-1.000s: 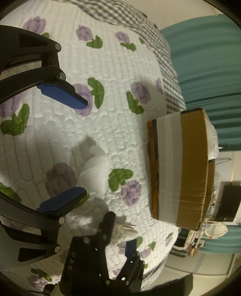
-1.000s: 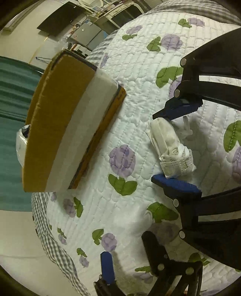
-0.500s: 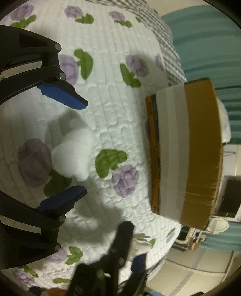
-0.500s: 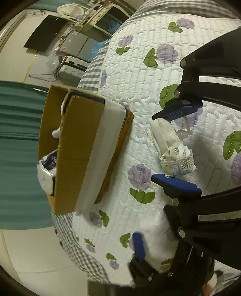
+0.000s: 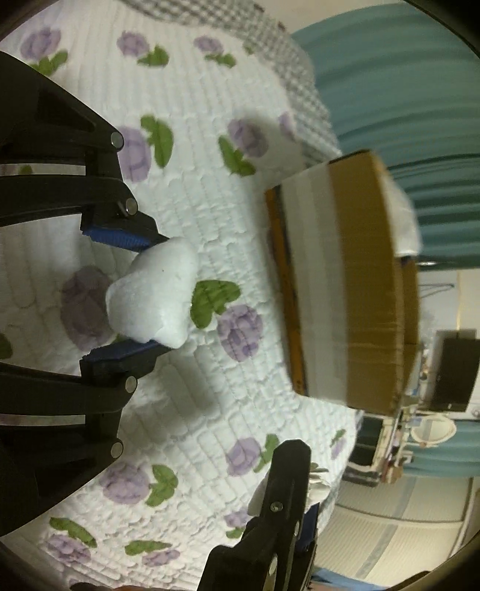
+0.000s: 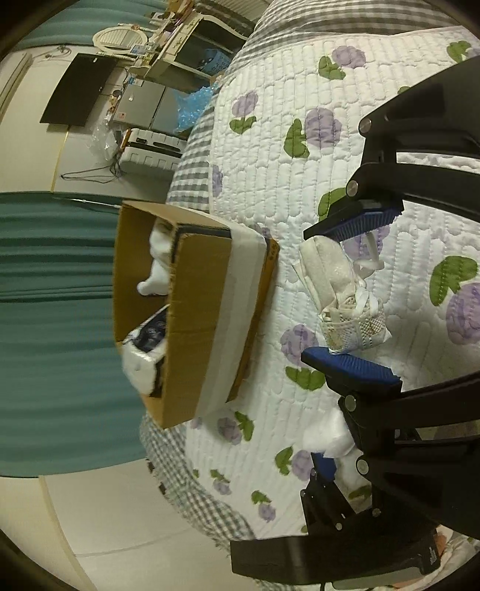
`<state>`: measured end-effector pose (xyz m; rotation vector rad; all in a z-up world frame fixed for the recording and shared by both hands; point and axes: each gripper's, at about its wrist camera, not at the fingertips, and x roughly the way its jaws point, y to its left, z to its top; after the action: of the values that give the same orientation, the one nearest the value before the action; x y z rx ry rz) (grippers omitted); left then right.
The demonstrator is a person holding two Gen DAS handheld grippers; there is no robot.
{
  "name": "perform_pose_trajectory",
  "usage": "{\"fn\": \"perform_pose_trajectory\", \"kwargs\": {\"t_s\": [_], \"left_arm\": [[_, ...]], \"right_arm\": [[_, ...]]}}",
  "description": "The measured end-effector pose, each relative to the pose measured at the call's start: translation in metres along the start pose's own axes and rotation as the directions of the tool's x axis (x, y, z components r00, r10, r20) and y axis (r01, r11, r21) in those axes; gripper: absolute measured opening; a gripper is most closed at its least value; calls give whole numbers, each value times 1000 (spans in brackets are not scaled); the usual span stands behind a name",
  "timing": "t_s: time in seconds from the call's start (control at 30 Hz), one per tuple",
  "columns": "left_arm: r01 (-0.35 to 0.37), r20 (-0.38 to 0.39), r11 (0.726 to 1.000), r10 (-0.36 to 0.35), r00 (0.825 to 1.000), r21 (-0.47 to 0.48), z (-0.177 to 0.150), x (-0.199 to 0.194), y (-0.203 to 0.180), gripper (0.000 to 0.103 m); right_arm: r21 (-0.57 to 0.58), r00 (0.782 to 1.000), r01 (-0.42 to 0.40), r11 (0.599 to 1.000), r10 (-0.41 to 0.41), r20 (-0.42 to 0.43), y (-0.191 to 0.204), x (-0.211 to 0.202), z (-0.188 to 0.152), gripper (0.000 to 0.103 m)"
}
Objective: Organize soft objects
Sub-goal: 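Carry both held items over the box and open both grippers to drop them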
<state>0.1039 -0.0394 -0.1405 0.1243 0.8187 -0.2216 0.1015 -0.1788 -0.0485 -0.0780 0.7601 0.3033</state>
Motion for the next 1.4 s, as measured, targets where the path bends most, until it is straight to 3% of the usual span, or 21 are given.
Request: {"fn": "perform_pose_trajectory", "kwargs": {"t_s": [0.27, 0.47, 0.77, 1.0, 1.1, 1.3, 1.4], "left_arm": [[-26, 96, 1000, 27, 995, -15, 23, -56, 1, 42], [31, 170, 999, -28, 985, -15, 55, -99, 2, 42], [40, 297, 998, -53, 953, 51, 130, -138, 12, 42], [-51, 351, 997, 27, 936, 60, 197, -116, 27, 42], [-40, 353, 998, 22, 935, 42, 219, -96, 40, 42], [-49, 325, 999, 41, 945, 17, 243, -38, 54, 42], [-39, 252, 999, 36, 967, 7, 243, 7, 58, 42]], "right_arm": [[54, 997, 3, 999, -7, 76, -7, -49, 3, 58], [68, 992, 31, 997, -39, 122, -5, -93, 15, 58], [-7, 970, 80, 997, -76, 229, 4, -139, 82, 58], [-14, 949, 75, 997, -67, 307, -4, -139, 164, 58], [-7, 948, 78, 997, -72, 309, -6, -121, 191, 58], [62, 968, 34, 998, -48, 248, -20, -57, 231, 58], [97, 980, 20, 995, -39, 195, -27, -16, 240, 58]]}}
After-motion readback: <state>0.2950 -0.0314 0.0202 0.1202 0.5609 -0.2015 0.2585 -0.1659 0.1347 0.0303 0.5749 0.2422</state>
